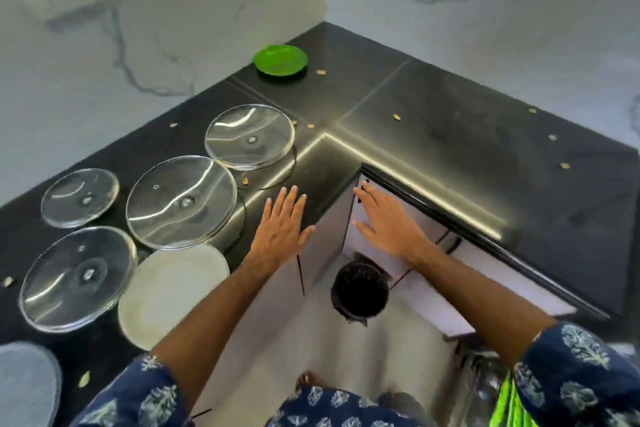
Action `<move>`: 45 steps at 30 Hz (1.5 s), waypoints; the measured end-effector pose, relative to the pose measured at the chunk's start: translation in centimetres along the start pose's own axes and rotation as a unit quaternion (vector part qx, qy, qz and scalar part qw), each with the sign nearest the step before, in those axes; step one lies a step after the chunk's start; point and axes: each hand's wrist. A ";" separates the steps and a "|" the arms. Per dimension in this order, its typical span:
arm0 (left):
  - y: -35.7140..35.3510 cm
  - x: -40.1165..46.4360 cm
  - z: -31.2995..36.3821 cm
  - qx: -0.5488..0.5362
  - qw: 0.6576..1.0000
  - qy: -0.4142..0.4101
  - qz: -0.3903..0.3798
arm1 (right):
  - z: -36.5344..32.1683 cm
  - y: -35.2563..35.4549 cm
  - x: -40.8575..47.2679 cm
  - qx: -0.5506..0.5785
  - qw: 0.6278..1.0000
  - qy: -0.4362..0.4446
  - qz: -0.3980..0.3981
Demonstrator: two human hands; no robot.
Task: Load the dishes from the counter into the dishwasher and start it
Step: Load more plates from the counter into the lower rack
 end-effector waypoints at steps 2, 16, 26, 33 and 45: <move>-0.1 1.1 -1.2 -0.002 1.000 0.011 -0.003 | 0.3 0.5 3.7 -0.004 1.000 0.014 0.001; -3.1 10.7 -5.1 -0.032 0.998 0.055 0.010 | 7.0 1.5 30.5 0.028 0.994 0.091 -0.057; -3.0 10.7 -5.0 -0.058 0.996 0.074 0.007 | 7.7 -0.4 50.7 0.081 0.991 0.044 -0.095; -2.9 11.0 -5.1 -0.068 0.994 0.087 -0.001 | 8.0 0.3 55.9 0.171 0.972 -0.048 -0.152; -2.4 11.0 -4.8 -0.067 0.994 0.090 -0.002 | 9.3 -0.8 53.1 0.558 0.784 -0.270 0.016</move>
Point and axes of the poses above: each hand's wrist, its own x-axis towards the middle knuckle, its own y-axis out of the back of the hand, z = x × y, and after that the axes turned 4 degrees about -x, right-handed
